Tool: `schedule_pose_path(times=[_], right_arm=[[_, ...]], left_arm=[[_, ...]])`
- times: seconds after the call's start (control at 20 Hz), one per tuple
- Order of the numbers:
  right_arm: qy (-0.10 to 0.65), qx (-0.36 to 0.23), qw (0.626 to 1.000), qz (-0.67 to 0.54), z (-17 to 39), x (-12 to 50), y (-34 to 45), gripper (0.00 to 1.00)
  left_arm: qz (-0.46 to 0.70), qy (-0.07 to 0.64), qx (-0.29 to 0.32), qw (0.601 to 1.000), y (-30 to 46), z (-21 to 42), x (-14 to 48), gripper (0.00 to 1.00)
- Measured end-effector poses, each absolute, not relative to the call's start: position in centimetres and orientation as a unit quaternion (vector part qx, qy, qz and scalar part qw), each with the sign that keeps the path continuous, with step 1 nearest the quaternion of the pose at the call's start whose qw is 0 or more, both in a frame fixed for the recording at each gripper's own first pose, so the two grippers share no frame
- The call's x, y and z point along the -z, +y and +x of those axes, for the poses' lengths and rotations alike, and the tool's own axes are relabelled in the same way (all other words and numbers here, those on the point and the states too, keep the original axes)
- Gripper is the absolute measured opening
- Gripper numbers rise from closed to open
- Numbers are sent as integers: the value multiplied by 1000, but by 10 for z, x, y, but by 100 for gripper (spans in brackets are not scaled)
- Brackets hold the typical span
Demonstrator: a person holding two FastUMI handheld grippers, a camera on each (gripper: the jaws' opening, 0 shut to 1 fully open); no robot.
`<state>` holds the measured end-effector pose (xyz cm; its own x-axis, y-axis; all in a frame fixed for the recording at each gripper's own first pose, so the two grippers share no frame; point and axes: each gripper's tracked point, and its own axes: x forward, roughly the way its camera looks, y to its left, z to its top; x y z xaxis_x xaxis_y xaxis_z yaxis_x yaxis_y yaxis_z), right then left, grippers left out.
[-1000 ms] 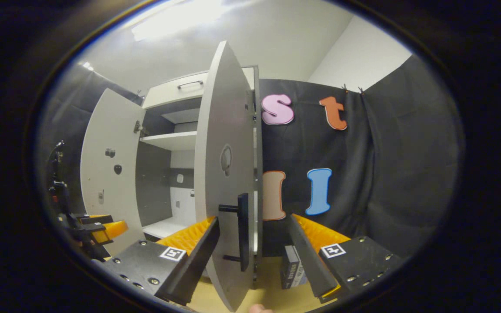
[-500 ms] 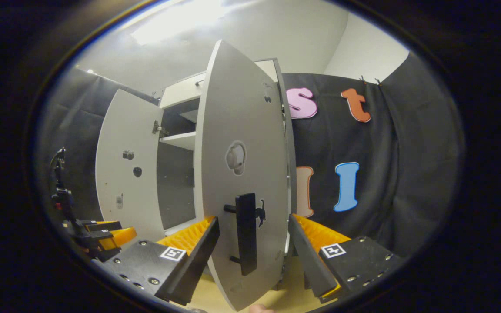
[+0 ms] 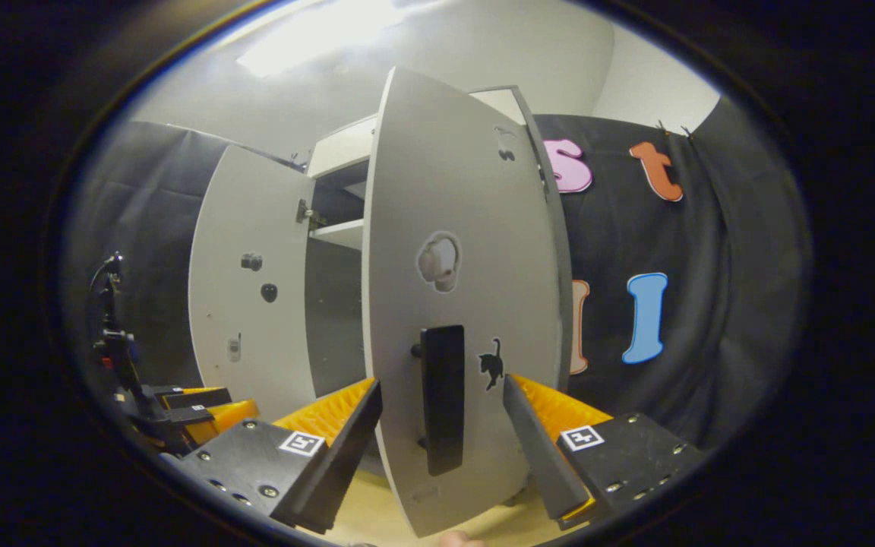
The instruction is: Grasp the bottle in the cabinet with the left hand and place it on the coaster, then close the right door with the right hand and the left door with the left hand.
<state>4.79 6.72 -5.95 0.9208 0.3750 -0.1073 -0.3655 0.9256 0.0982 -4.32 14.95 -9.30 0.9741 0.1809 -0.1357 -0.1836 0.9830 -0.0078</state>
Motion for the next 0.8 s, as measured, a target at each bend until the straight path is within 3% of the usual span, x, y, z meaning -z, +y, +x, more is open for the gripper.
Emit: schedule_pose_path(times=[0.15,0.2,0.8], right_arm=[[65,-204,976,39,45,60,81,93],[66,-213,974,42,44,62,87,97],[78,-259,962,49,40,64,123,98]], left_arm=[[-16,70,-99,992,154,-45,96,97],[-18,71,-101,992,156,-45,97,96],[-40,77,-114,990,163,-41,109,97]])
